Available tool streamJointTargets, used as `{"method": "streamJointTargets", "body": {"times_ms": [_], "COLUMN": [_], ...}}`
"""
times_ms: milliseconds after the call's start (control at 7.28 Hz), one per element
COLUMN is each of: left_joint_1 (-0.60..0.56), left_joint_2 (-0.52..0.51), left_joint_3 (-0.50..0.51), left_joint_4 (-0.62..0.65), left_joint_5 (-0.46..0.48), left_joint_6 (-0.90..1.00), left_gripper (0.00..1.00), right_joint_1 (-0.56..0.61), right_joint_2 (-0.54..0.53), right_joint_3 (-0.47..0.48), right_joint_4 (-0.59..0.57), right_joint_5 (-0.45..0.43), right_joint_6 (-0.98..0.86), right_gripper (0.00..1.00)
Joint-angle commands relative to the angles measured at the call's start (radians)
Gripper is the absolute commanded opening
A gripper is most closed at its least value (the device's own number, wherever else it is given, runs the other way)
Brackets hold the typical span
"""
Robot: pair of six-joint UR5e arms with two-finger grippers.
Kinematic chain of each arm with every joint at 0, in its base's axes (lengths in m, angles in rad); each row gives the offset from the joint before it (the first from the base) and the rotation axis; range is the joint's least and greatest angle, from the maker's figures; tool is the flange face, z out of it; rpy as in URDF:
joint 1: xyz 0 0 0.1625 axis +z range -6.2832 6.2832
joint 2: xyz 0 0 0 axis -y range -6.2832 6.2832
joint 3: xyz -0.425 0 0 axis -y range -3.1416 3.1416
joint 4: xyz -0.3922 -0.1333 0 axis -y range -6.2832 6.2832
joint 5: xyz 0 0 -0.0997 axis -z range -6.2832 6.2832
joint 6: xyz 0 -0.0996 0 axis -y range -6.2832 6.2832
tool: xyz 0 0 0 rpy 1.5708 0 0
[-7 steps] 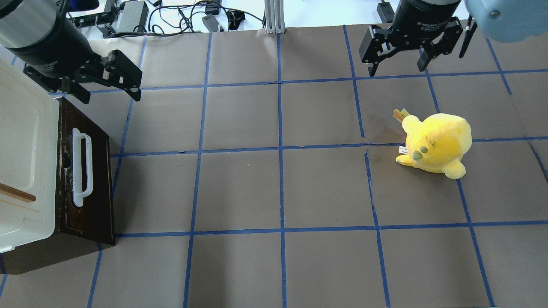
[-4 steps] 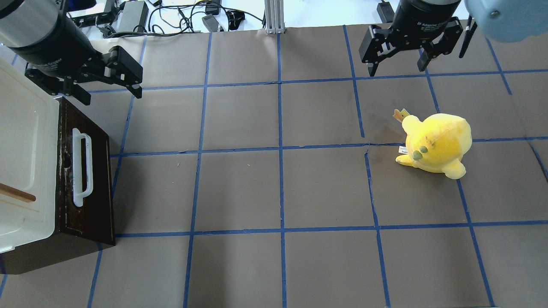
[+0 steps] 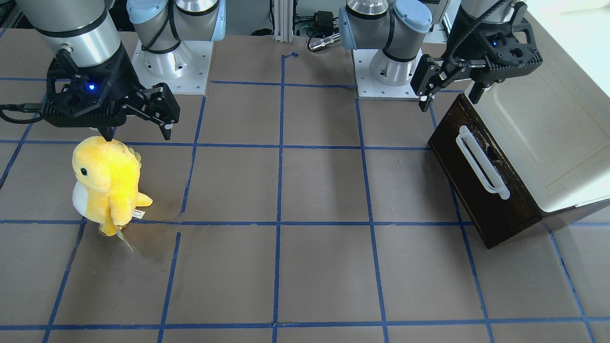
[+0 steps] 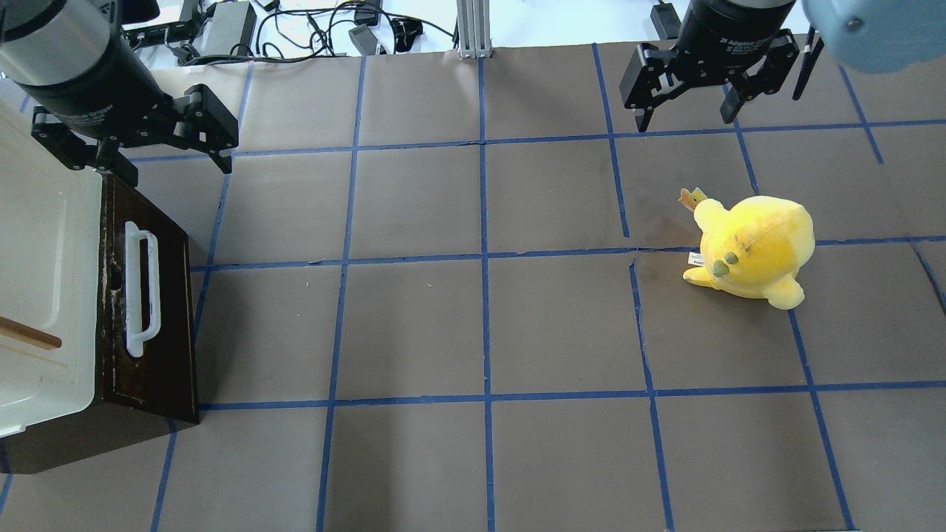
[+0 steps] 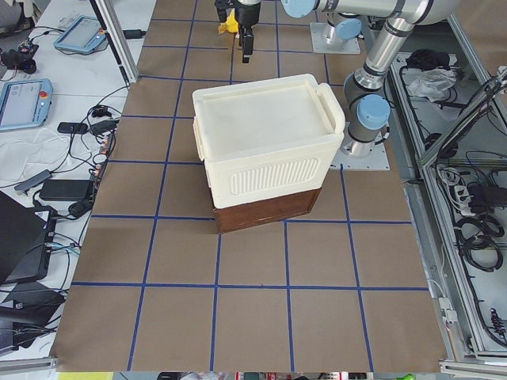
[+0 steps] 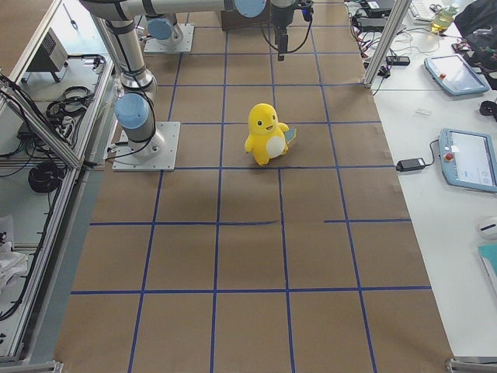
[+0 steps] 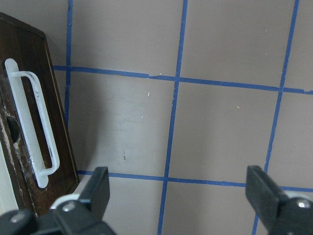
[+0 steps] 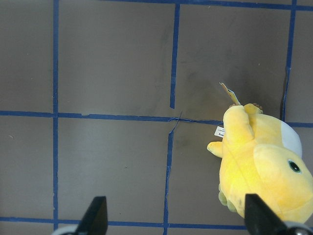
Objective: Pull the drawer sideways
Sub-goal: 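Move the left gripper down toward the white drawer handle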
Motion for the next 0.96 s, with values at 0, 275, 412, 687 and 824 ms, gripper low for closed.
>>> {"method": "streamJointTargets", "body": {"times_ms": [0, 275, 412, 687, 824], "left_joint_1": [-0.103, -0.115, -0.117, -0.117, -0.117], "left_joint_2": [-0.068, -0.148, -0.180, -0.225, -0.259], "left_joint_3": [-0.050, -0.151, -0.175, -0.246, -0.277], "left_joint_4": [0.061, 0.076, 0.076, 0.076, 0.076], "left_joint_5": [0.154, 0.388, 0.490, 0.509, 0.591], "left_joint_6": [-0.174, -0.278, -0.312, -0.363, -0.384], "left_gripper": [1.00, 1.00, 1.00, 1.00, 1.00], "right_joint_1": [0.000, 0.000, 0.000, 0.000, 0.000], "right_joint_2": [0.000, 0.000, 0.000, 0.000, 0.000], "right_joint_3": [0.000, 0.000, 0.000, 0.000, 0.000], "right_joint_4": [0.000, 0.000, 0.000, 0.000, 0.000], "right_joint_5": [0.000, 0.000, 0.000, 0.000, 0.000], "right_joint_6": [0.000, 0.000, 0.000, 0.000, 0.000], "right_gripper": [1.00, 1.00, 1.00, 1.00, 1.00]}}
